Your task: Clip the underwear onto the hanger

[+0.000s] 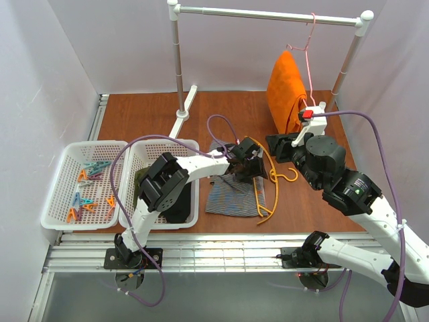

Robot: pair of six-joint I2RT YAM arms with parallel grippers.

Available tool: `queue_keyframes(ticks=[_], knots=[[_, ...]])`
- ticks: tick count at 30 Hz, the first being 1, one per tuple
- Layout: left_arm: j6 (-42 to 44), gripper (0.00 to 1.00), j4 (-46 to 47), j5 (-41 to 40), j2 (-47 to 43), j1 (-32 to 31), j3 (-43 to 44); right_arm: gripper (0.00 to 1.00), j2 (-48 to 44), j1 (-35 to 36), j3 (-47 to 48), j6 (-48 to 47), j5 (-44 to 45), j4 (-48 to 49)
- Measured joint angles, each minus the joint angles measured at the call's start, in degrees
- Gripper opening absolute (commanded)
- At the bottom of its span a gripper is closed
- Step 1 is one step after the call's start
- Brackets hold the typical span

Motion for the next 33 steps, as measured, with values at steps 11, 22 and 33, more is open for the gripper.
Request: queue_keyframes(ticks=[11,22,33], knots=[[3.3,0.98,-3.8,-4.5,-17.0,0.9,-9.9,0.71,1.5,0.0,-0.1,-1.1,0.6,-0.7],[8.7,0.98,-7.7,-13.3,-47.6,17.8,-27.2,0.73,5.9,-0.8,-2.0,-1.3,-3.7,1.0],[20.7,0.98,-18.1,-20.5,-54.3,48.3,-30.0,0.73,19.8,-4.5,1.4,-3.4,-12.2,2.8]])
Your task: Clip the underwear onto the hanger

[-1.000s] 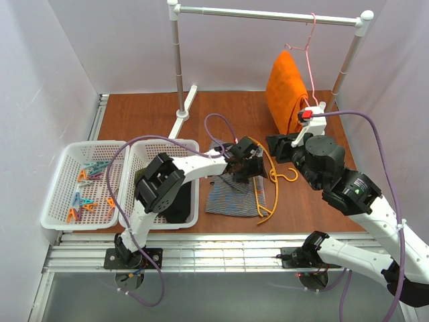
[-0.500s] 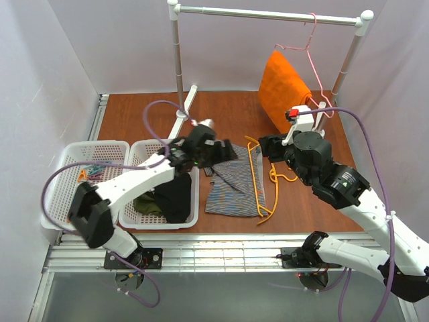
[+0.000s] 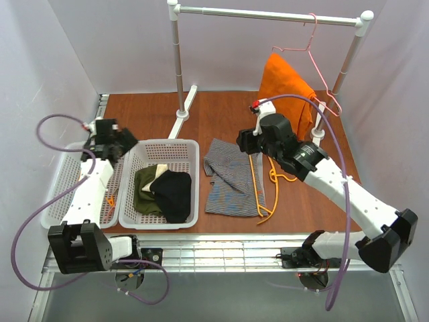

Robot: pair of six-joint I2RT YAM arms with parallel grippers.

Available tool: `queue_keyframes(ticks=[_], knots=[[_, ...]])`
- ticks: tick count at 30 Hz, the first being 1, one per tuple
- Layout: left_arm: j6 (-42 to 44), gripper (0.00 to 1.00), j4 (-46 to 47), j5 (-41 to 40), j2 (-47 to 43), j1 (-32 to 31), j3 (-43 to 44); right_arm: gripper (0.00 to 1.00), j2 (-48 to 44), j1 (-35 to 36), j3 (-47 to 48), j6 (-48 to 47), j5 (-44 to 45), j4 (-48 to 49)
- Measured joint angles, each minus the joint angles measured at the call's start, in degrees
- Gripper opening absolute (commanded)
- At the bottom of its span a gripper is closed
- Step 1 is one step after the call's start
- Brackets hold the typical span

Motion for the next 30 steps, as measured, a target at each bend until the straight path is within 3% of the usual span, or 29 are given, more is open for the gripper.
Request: queue_keyframes(ticks=[3,6,10,19,30], knots=[[2.1,0.98,-0.2,0.6,0.5,12.5,0.0,0.73,4.3,-2.0,3.4,-0.6,-3.6,0.8],[2.7,0.98,-0.9,0.6,2.3,17.7,0.0,0.72,8.9,-4.3,7.5,-1.1,-7.4,1.5],[2.7,0.98,0.3,2.0,4.4,20.3,-1.6,0.71,15.6,-6.8,12.5,-2.1,-13.1,2.7],[-0.9,0.86,8.0,-0.8,7.1,26.1,-10.1,0.68,23.7,-9.1,16.2,-5.2,-23.5,2.6],[-3.4,0.67,16.7,-5.9,15.7,28.5,-12.5,0.48,24.9,-9.8,18.4,-4.9,-27.7,2.7]])
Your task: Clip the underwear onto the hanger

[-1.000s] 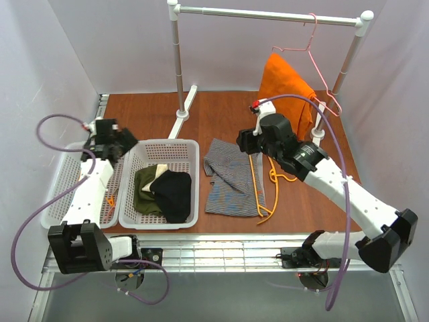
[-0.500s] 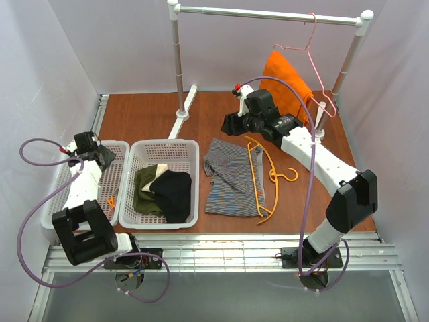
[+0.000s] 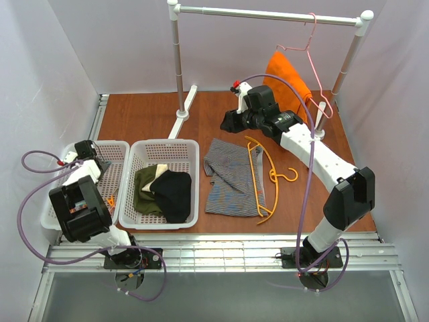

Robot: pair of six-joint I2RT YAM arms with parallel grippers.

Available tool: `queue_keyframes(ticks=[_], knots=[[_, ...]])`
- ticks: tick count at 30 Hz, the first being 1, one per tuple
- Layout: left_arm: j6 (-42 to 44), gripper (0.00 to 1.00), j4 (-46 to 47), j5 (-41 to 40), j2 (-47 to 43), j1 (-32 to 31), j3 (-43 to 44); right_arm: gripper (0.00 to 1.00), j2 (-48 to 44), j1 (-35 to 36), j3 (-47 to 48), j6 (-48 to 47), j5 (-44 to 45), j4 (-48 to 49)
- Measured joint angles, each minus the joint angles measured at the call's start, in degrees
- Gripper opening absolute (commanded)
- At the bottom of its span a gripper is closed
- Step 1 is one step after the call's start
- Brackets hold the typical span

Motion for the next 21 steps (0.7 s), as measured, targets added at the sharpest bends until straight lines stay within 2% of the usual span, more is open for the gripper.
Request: queue_keyframes(ticks=[3,12,13,17,21], knots=[[-0.2,0.62,1.2,-0.6,3.2,1.1,0.0,0.43,0.0,0.0,0.0,-0.2,0.0,0.0],[-0.2,0.55,2.3,-1.0,8.1,1.7,2.3,0.41,0.0,0.0,0.0,-0.9,0.0,0.0],[-0.2,0.49,2.4,-1.0,8.6,1.7,3.0,0.41,0.0,0.0,0.0,-1.0,0.0,0.0],[0.2,0.35,3.2,-1.0,10.2,1.7,4.5,0.40,0.0,0.0,0.0,-1.6,0.0,0.0],[0.5,0.27,3.7,-0.9,10.4,1.7,4.8,0.40,0.0,0.0,0.0,-1.9,0.0,0.0]])
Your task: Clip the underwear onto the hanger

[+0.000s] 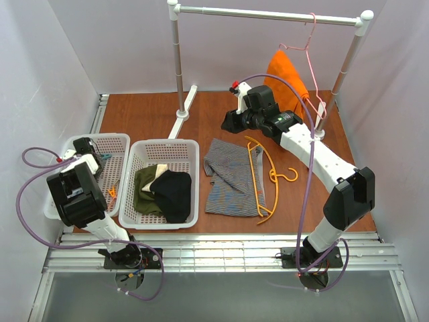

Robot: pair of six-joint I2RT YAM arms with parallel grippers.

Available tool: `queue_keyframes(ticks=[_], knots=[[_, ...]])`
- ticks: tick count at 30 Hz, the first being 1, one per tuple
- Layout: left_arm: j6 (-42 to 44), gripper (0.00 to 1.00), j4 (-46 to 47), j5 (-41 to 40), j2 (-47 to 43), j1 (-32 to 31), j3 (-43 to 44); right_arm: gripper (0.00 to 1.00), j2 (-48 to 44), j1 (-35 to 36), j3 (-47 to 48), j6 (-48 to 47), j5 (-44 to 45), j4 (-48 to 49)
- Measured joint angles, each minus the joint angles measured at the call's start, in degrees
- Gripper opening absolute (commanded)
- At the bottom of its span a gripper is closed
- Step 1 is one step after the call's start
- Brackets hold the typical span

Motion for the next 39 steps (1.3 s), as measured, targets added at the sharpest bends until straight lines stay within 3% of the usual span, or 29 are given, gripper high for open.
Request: queue_keyframes(ticks=[2,9,24,34,39], knots=[[0.3,0.24,0.0,0.0,0.0,0.0,0.0,0.40,0.0,0.0,0.0,0.0,0.0,0.0],[1.0,0.00,0.6,0.0,0.0,0.0,0.0,0.39,0.3,0.0,0.0,0.0,-0.2,0.0],[2.6,0.00,0.2,1.7,-3.1,0.0,-0.5,0.38,1.0,0.0,0.0,0.0,-0.9,0.0],[4.1,0.00,-2.6,6.3,-14.9,-1.4,-1.2,0.37,1.1,0.0,0.0,0.0,-1.3,0.2],[4.7,0.00,-4.9,9.2,-21.4,-7.7,-1.2,0.38,1.0,0.0,0.0,0.1,-1.3,0.2]])
